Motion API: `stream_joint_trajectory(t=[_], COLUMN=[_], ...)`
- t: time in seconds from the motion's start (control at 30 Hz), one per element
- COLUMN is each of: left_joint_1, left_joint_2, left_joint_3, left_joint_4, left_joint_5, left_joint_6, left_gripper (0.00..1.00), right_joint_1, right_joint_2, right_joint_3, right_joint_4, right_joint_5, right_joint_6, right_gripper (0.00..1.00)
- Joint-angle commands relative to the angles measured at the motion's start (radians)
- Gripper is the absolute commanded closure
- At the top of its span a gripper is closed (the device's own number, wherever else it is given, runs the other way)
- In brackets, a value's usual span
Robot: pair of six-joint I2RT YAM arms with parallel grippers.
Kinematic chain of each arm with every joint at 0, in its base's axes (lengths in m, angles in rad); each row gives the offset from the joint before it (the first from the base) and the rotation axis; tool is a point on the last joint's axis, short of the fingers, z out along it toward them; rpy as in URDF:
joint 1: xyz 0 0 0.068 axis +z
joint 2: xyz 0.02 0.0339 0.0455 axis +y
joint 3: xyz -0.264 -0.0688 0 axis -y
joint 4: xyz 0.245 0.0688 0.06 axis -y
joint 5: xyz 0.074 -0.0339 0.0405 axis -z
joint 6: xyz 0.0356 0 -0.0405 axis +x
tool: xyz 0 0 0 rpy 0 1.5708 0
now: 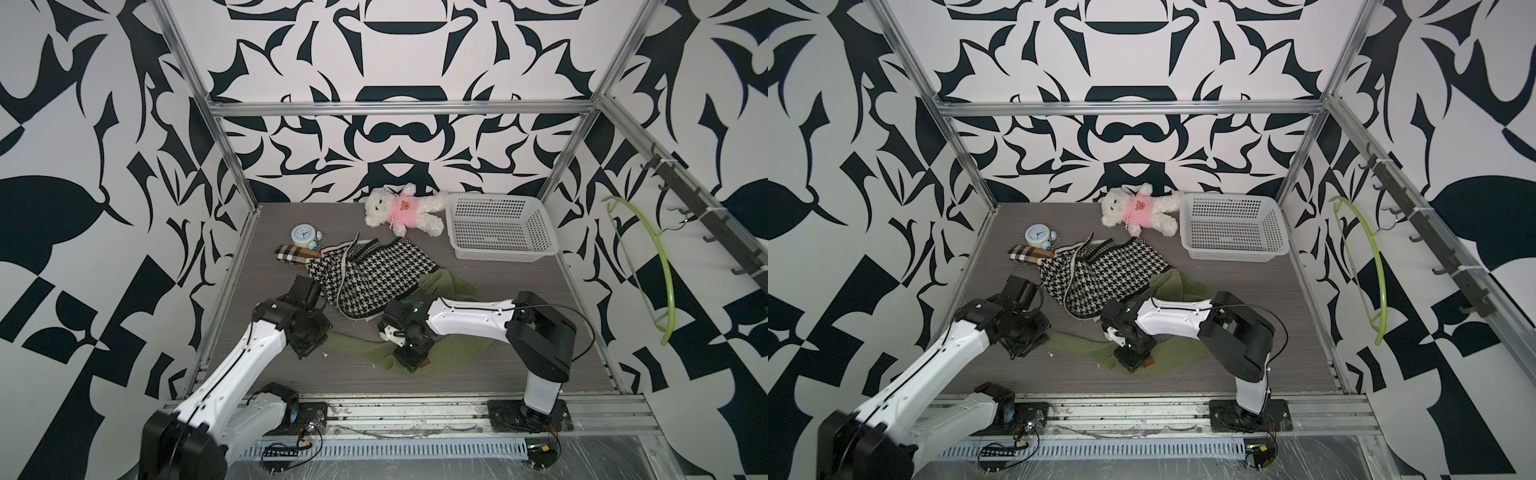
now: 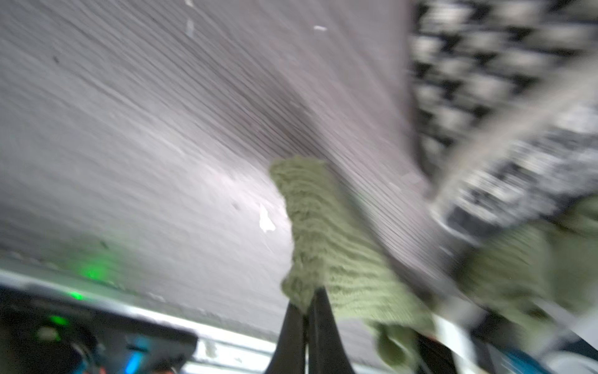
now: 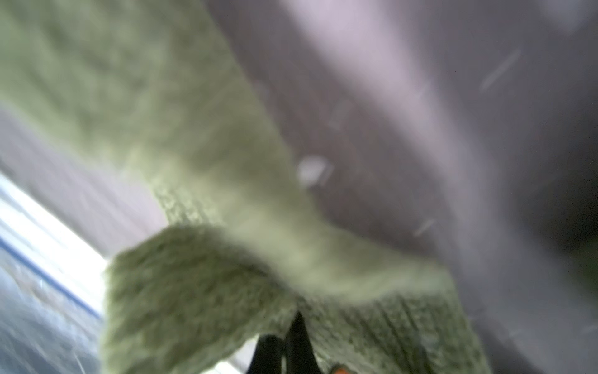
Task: Roll up the scarf and place it into the basket
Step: Flatten out the scarf at the center of the board.
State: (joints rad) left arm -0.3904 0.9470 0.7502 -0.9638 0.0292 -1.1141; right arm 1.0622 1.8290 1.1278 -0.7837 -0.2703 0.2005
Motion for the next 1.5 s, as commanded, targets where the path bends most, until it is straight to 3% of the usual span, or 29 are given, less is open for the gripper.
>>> stream_joint_trajectory(t=[0.0, 0.03, 0.1, 0.13, 0.17, 0.27, 0.4, 0.57, 0.83, 1.03, 1.27, 1.47], left_joint_1=[0.025, 0.084, 0.253, 0.301, 0.328, 0.323, 0.322, 0.281, -0.016, -0.177, -0.189, -0.210], left_joint_2=[-0.036, 0.011, 0.143, 0.214, 0.271, 0.379, 0.338, 0.233, 0.285, 0.358, 0.184, 0.204], left_joint_3=[0.046, 0.062, 0.083, 0.096, 0.123, 0.208, 0.210, 0.134, 0.079, 0.093, -0.128, -0.159], left_joint_4=[-0.058, -0.029, 0.067, 0.124, 0.171, 0.180, 0.165, 0.206, 0.371, 0.318, 0.379, 0.380], left_joint_5=[-0.037, -0.055, 0.048, 0.083, 0.110, 0.109, 0.103, 0.199, 0.423, 0.342, 0.221, 0.213], left_joint_6=[-0.131, -0.108, -0.029, -0.001, 0.028, 0.082, 0.087, 0.111, 0.099, 0.045, -0.162, -0.182], left_gripper=[0.97, 0.82, 0.57, 0.37, 0.29, 0.21, 0.21, 0.22, 0.21, 0.20, 0.23, 0.24], right_joint_1=[0.025, 0.026, 0.025, 0.025, 0.024, 0.025, 0.014, 0.007, 0.069, 0.047, 0.016, 0.015], right_joint_2=[-0.032, -0.028, -0.012, -0.009, -0.011, -0.043, -0.098, -0.070, 0.050, 0.065, 0.028, 0.036], right_joint_3=[-0.040, -0.037, -0.017, -0.010, -0.006, -0.002, 0.005, 0.031, 0.129, 0.018, -0.132, -0.159], right_joint_4=[-0.154, -0.158, -0.174, -0.172, -0.171, -0.164, -0.144, -0.121, -0.055, 0.081, 0.230, 0.262], right_joint_5=[-0.031, -0.025, -0.009, -0.010, -0.010, -0.003, 0.021, 0.008, -0.084, -0.064, 0.005, 0.037], right_joint_6=[-0.065, -0.078, -0.091, -0.092, -0.089, -0.068, -0.031, -0.015, -0.004, 0.113, 0.285, 0.319], right_gripper=[1.00, 1.00, 1.00, 1.00, 1.00, 1.00, 1.00, 1.00, 1.00, 1.00, 1.00, 1.00])
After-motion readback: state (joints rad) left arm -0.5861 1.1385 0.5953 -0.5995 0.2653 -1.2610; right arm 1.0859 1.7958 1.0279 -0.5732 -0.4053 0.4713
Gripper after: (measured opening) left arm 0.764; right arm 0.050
